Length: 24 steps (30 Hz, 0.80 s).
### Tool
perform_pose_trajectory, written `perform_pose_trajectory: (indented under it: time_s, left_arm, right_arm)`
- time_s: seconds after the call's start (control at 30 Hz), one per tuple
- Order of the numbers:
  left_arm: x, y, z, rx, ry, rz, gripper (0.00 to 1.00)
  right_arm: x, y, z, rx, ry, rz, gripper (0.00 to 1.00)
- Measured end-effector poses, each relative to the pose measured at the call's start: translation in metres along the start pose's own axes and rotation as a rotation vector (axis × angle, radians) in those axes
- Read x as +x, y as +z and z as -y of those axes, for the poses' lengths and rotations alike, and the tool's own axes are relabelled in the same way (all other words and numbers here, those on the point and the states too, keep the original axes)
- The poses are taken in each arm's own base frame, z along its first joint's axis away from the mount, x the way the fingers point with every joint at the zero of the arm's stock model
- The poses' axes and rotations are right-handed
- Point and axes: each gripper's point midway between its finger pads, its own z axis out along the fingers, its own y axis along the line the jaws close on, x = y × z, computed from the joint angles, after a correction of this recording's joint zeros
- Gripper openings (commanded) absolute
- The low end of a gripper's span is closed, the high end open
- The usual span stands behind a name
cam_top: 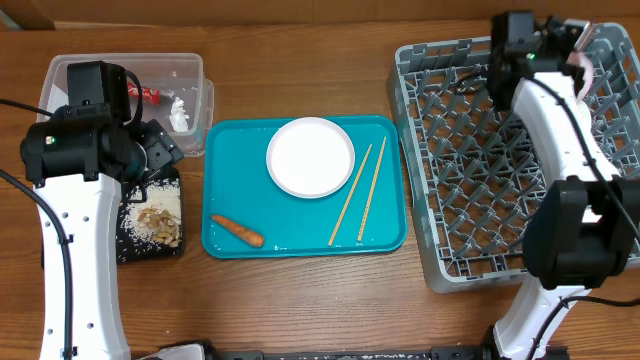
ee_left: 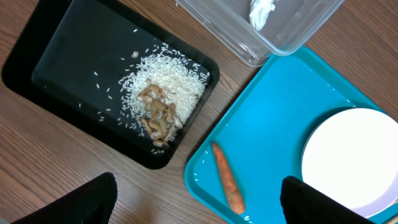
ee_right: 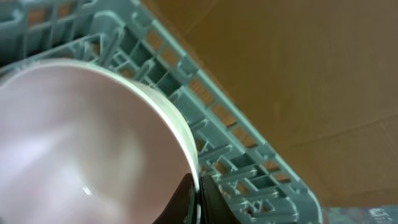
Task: Sort waste into correct bins and load items into the dishwasher
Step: 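Carry the pink bowl to the dish rack and set it down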
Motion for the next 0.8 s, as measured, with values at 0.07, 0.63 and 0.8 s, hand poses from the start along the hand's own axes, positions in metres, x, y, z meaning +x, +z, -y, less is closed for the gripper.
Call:
perform_pose_trajectory:
  time_s: [0.07,0.63,0.8]
  left_arm:
    - [0.002,0.000,-0.001,-0.004,0.001,-0.007,0.86]
    - [0.009,0.000,-0.006,-0.023,0.007,-0.036,0.86]
    - [0.009,0.000,-0.006,-0.023,0.007,-0.036,0.86]
  right_arm:
    - [0.012,-0.004,-0.011,-0.007,-0.037,0.003,0.04]
    - [0.042,-0.051,-0.053,-0.126,-0.188,0.013,0.10]
    - [0.088,-0.067,-0.073,-0.290,-0.334,-0.138,0.30]
